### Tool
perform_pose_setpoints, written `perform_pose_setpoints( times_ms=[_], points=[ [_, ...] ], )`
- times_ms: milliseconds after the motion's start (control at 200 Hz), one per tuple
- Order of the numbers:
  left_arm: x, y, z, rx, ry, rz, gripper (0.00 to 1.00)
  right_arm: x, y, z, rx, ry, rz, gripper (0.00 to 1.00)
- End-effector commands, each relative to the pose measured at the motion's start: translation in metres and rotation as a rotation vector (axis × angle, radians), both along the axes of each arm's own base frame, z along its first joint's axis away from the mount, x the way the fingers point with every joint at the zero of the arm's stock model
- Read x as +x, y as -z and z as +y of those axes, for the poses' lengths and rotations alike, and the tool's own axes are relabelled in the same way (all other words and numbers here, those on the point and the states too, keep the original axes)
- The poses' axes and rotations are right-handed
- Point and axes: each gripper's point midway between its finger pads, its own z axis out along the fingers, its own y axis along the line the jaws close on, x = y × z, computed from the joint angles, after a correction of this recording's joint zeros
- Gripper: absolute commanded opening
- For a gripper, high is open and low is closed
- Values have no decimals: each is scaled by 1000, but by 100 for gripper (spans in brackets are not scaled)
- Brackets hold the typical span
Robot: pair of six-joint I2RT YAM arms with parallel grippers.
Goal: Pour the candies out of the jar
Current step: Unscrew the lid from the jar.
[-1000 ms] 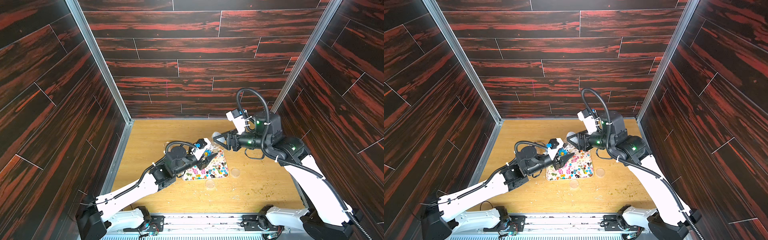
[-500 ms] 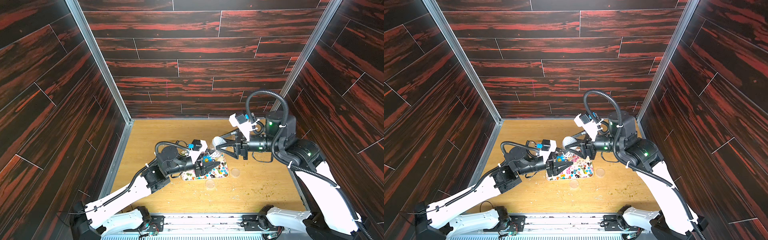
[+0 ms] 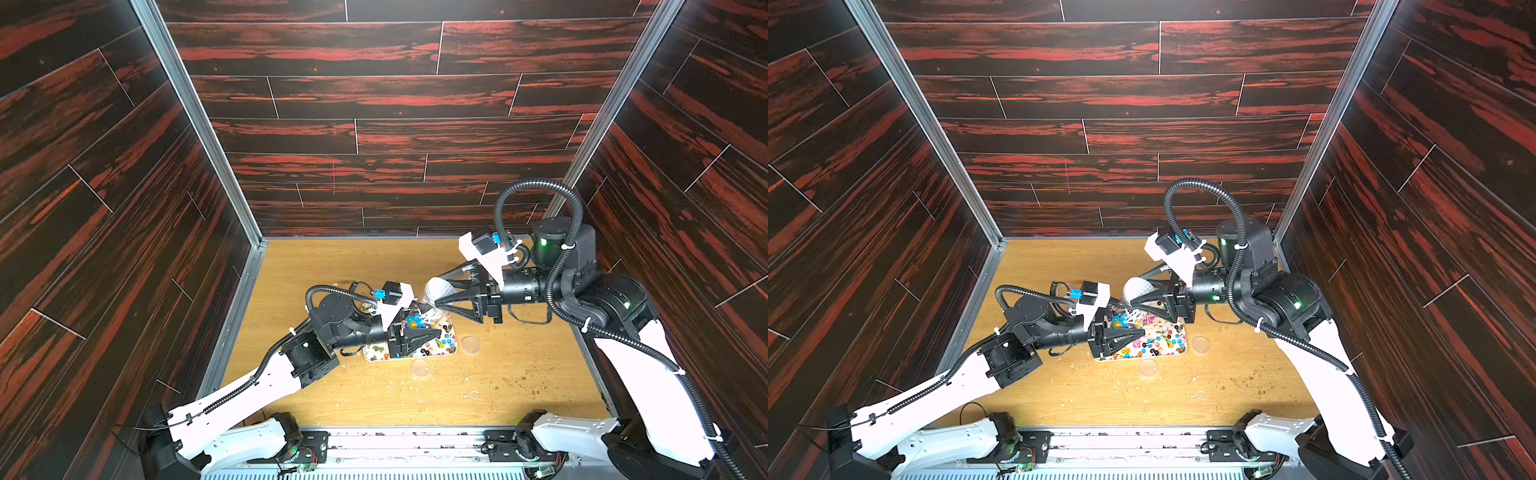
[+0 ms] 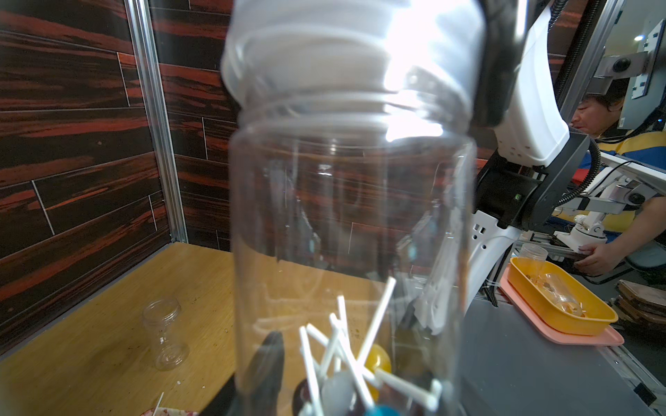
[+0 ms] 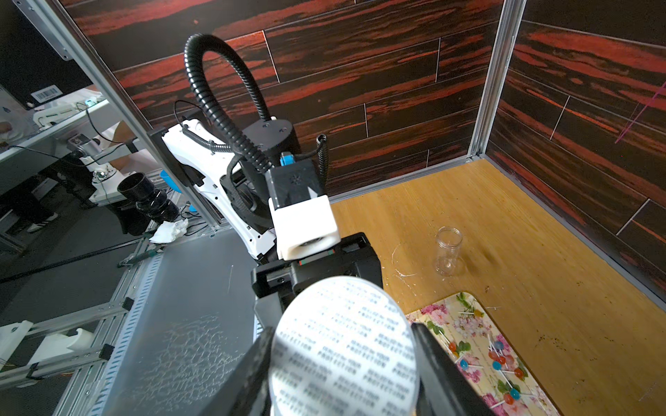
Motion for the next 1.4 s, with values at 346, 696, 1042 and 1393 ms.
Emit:
perform_pose_setpoints(
  times_ms=[346, 696, 1042, 1393],
  points=[
    [-5, -2, -3, -13, 22, 27, 36, 6, -4, 5, 13, -20, -72, 58],
    [-5, -2, -4, -13, 21, 22, 36, 7, -5, 4, 14, -5, -64, 71],
    [8, 6, -2, 21, -55, -27, 35, 27, -17, -9, 18, 209, 46, 79],
    [56, 13, 2, 84, -315, -180, 36, 61, -9, -36, 66, 605, 370, 79]
  ],
)
